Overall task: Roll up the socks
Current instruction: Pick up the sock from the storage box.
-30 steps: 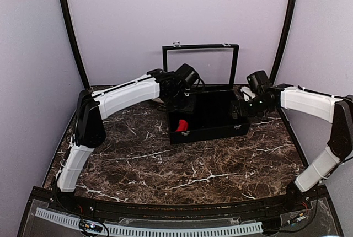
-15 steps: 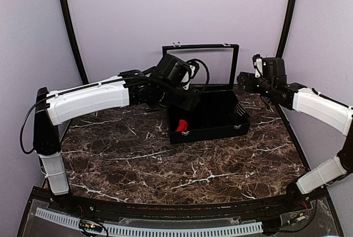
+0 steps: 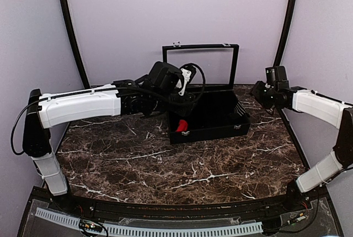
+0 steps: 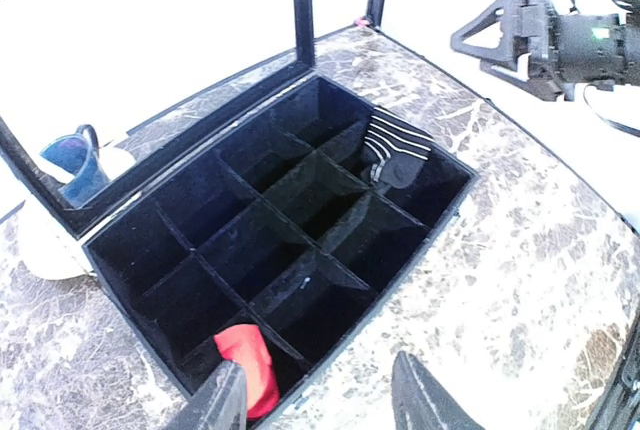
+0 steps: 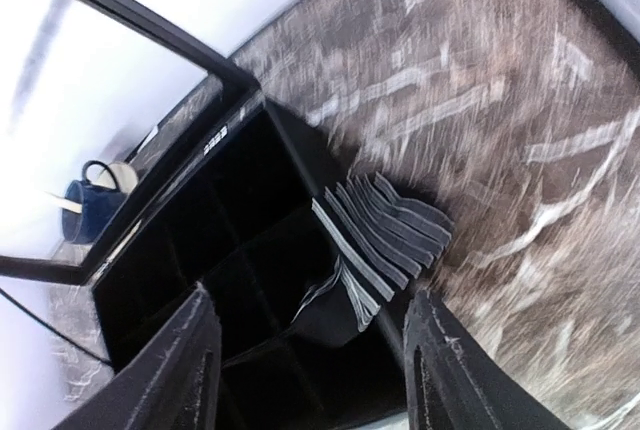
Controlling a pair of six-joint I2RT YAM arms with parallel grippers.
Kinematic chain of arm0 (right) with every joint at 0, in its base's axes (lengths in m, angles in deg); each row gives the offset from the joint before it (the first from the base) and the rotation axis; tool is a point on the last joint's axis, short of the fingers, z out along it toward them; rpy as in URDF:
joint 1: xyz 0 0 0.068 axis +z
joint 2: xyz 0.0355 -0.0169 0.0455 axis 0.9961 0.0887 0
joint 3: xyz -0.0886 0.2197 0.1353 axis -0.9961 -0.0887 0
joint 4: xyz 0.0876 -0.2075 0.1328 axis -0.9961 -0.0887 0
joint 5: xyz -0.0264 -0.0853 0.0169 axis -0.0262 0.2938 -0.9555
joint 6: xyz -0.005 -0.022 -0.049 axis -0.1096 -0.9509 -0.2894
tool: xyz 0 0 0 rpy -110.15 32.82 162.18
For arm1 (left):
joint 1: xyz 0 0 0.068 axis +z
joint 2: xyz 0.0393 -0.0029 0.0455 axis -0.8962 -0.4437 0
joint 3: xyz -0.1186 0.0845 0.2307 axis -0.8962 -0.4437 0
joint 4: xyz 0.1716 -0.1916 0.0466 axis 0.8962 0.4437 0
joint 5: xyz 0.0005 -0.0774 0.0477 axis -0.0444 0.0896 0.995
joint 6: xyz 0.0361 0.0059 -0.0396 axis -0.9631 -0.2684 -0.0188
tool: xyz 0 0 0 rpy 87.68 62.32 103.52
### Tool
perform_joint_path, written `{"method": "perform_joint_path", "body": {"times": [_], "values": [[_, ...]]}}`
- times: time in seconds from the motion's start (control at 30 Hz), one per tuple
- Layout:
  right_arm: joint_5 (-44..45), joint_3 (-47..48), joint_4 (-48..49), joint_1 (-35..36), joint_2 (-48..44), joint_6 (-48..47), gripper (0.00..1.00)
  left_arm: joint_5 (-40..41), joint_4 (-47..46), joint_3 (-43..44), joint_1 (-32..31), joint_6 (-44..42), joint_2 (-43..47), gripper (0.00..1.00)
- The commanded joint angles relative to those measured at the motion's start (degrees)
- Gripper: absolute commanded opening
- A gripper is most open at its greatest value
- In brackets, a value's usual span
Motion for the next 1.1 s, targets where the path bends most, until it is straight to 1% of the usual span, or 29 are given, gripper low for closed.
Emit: {"method": "perform_joint_path", "body": {"times": [0.0, 0.1, 0.23, 0.4, 0.6, 0.7, 0.83, 1.07], "values": [[-6.13, -3.43, -1.71, -1.75, 1.54, 14.42, 0.59, 0.31, -1.96, -0.73, -0.89, -1.9, 2.98, 0.52], [-8.67, -7.22, 0.95, -3.26, 1.2, 19.78, 0.62, 0.34, -2.56, -1.84, -1.06, -2.22, 3.84, 0.51], [-9.46, -8.8, 1.84, -4.37, 1.76, 20.73, 0.63, 0.53, -4.16, -3.97, -1.15, -2.34, 5.37, 0.51], [-13.17, -10.85, 6.0, -6.14, 4.15, 22.62, 0.64, 0.7, -4.81, -4.89, -1.24, -2.79, 5.75, 0.51], [-15.92, -10.63, 9.98, -7.58, 8.67, 25.41, 0.64, 0.31, -7.64, -6.84, -1.24, -4.54, 6.6, 0.51], [-16.88, -9.81, 11.75, -8.07, 11.29, 26.72, 0.64, 0.81, -7.84, -6.97, -1.24, -5.42, 6.6, 0.51], [-18.05, -7.98, 13.73, -8.52, 14.29, 27.72, 0.64, -0.09, -10.6, -8.64, -1.24, -7.49, 7.23, 0.51], [-19.71, -5.07, 16.25, -8.76, 19.21, 29.36, 0.64, 2.11, -7.48, -5.86, -1.24, -8.72, 4.64, 0.51]]}}
